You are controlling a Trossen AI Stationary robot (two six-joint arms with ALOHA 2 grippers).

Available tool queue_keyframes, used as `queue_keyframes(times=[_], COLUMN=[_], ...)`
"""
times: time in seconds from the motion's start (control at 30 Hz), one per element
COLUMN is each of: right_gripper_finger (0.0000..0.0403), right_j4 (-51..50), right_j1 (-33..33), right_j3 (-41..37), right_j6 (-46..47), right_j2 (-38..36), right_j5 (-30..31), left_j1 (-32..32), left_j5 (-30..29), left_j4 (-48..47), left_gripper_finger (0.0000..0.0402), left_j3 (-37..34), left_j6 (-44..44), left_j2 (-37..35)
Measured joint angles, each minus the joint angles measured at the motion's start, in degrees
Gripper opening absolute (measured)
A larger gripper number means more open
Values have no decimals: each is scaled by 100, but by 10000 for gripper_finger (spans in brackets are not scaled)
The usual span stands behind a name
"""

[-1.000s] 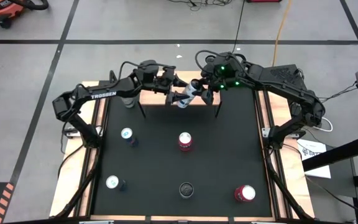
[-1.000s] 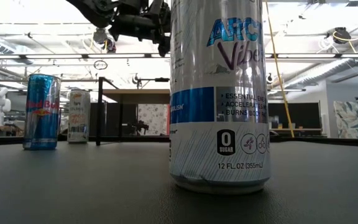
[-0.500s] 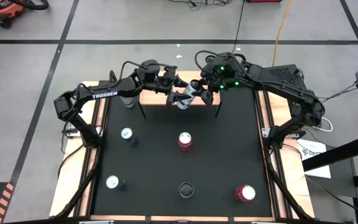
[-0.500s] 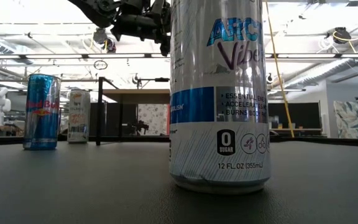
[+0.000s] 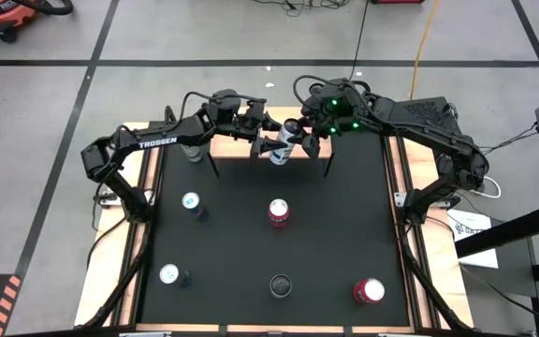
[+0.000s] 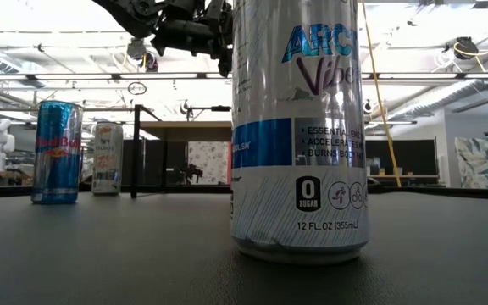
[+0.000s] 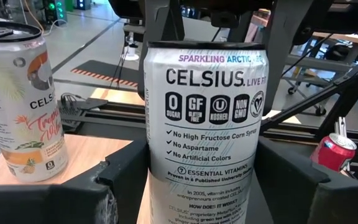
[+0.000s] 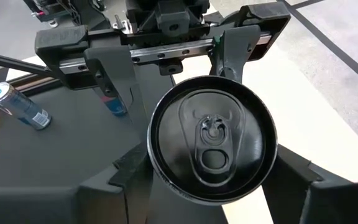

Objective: Place canned beverage on shelf
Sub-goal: Put the top white-blue soda can on the shelf

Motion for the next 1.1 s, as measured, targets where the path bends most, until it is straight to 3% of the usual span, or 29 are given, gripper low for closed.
queue_keyframes(times=[0.37, 0.53, 1.1], right_gripper_finger=[210, 210, 218], right_j4=[198, 308, 698], right_j1=[-1, -2, -24], right_j3=[0, -11, 17], right_j6=[-124, -302, -546], right_j2=[288, 420, 849], right_j5=[53, 278, 1092], left_j1=[70, 190, 591], left_j5=[-256, -676, -827], left_j4=[-242, -600, -279], left_gripper_finger=[258, 258, 257], left_j3=[2, 2, 20], left_j6=[206, 643, 803], left_j2=[0, 2, 337])
